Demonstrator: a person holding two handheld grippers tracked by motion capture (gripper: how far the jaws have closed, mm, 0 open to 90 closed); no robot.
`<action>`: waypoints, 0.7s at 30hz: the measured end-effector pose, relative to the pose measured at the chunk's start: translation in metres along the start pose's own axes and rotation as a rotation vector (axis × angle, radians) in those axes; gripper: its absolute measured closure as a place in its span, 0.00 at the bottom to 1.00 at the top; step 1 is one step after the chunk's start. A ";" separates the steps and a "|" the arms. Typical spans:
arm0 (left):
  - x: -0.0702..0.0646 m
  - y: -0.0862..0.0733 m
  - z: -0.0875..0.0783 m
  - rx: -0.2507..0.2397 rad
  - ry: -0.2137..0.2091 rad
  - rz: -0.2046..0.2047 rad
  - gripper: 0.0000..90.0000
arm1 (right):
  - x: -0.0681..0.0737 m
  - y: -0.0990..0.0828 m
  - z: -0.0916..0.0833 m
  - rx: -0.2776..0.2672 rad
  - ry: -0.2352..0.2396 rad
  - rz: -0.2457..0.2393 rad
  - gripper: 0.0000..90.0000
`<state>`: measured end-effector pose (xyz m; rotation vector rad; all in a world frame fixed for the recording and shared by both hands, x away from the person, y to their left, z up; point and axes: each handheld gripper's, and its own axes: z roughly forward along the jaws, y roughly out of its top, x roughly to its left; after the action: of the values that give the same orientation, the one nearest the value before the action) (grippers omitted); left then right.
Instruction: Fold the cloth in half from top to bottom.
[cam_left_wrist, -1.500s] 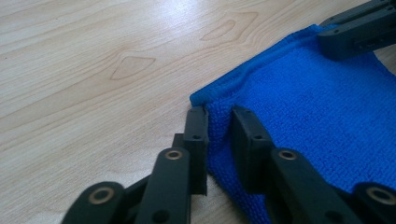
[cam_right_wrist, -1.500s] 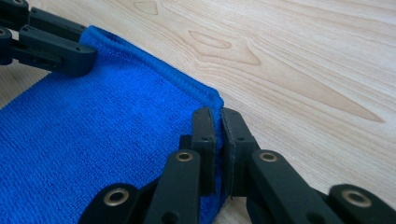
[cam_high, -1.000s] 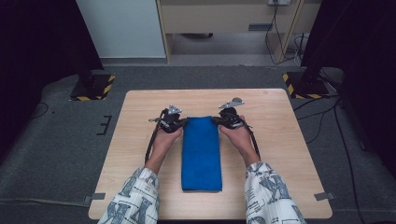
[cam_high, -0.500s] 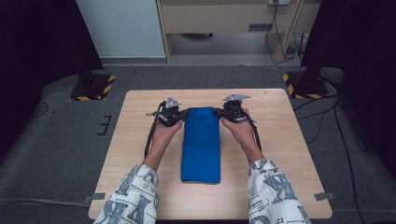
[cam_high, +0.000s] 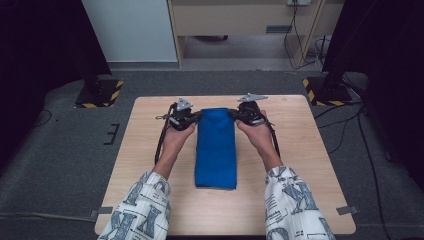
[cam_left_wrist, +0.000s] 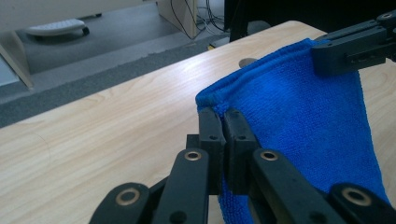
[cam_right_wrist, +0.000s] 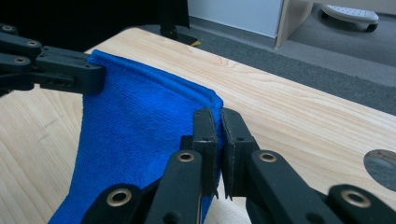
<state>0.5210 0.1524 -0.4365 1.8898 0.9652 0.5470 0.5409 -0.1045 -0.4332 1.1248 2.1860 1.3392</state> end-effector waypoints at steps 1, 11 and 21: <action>0.002 -0.001 0.000 -0.001 0.000 -0.002 0.97 | -0.001 -0.001 0.001 0.001 0.001 0.002 0.96; 0.011 0.004 0.002 -0.014 -0.009 -0.026 0.97 | -0.004 0.006 0.006 -0.030 0.014 0.013 0.96; -0.001 -0.003 -0.010 -0.013 -0.008 0.004 0.97 | 0.007 -0.002 -0.008 -0.052 0.038 -0.009 0.95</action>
<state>0.5119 0.1576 -0.4338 1.8818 0.9501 0.5463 0.5309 -0.1041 -0.4301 1.0782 2.1673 1.4164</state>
